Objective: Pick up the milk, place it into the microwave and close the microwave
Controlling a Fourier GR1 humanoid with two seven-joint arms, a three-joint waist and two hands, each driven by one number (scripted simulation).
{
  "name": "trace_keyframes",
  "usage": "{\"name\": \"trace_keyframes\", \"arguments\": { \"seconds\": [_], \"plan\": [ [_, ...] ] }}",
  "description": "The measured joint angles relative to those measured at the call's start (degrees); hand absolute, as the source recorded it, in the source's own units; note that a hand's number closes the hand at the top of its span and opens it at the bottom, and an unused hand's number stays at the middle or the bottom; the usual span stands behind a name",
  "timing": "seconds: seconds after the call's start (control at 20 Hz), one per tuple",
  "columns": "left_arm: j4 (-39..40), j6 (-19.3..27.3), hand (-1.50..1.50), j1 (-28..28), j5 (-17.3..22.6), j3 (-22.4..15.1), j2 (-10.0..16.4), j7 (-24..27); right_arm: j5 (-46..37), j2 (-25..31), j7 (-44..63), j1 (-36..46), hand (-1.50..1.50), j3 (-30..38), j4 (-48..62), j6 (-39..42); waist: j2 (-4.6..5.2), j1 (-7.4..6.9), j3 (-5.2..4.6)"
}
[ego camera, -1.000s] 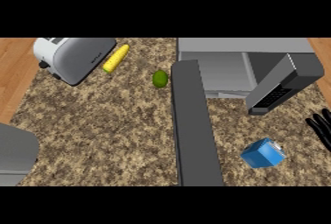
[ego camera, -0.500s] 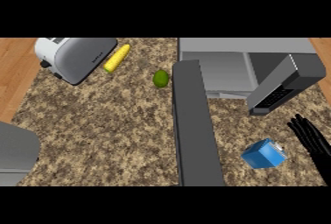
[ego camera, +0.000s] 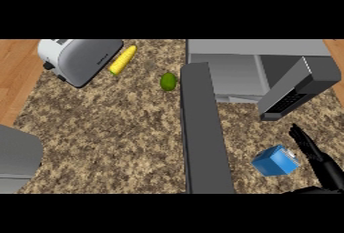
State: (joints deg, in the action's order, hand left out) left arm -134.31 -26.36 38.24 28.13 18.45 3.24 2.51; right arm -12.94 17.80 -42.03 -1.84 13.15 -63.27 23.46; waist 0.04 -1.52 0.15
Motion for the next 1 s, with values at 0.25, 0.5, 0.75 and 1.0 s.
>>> {"name": "trace_keyframes", "arguments": {
  "seconds": [0.25, 0.5, 0.75, 1.0],
  "plan": [
    [0.2, -1.3, -1.5, 0.6, 0.6, 0.6, -0.5, 0.5, -3.4, 0.9, -5.5, 5.7, -1.5, -1.5, 11.7, -4.4, 0.07, -0.15, 0.02],
    [0.3, -3.2, -1.5, 2.4, 1.2, 0.6, -1.2, 1.1, -4.4, 1.2, -10.2, 9.0, -1.5, -2.5, 21.0, -6.8, 0.09, -0.3, 0.05],
    [0.3, -4.1, -1.5, 3.7, 1.8, 1.1, -1.3, 1.4, -4.2, 0.2, -11.9, 13.0, -1.5, -3.5, 27.6, -7.6, 0.16, -0.51, 0.08],
    [0.7, -4.8, -1.5, 3.8, 2.7, 1.6, -1.0, 1.7, -3.0, -0.5, -13.0, 16.2, 1.5, -3.9, 33.0, -7.4, 0.22, -0.54, 0.1]
  ]
}}
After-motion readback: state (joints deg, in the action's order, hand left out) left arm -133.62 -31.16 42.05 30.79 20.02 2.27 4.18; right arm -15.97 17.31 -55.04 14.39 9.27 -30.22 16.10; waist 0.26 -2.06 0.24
